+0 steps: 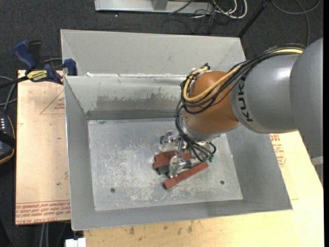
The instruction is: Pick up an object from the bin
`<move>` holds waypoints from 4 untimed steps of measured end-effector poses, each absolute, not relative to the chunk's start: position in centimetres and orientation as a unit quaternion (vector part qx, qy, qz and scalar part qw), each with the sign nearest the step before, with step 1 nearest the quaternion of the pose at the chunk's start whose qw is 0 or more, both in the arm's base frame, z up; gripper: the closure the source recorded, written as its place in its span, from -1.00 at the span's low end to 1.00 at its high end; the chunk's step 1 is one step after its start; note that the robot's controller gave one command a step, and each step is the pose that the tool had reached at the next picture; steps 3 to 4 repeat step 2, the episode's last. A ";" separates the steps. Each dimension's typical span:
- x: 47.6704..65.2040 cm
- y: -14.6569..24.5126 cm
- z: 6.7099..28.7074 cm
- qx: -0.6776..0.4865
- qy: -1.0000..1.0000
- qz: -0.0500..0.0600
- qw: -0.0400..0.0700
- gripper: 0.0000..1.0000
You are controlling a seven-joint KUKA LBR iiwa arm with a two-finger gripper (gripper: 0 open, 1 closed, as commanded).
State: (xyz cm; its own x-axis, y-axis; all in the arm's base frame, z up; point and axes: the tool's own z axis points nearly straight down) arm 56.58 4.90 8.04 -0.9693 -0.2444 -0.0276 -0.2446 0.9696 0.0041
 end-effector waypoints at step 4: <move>55.8 7.7 25.6 -0.145 0.989 0.001 0.005 1.00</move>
Offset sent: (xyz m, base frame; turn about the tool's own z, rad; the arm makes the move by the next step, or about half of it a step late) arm -0.0100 0.0271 0.1717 -0.0457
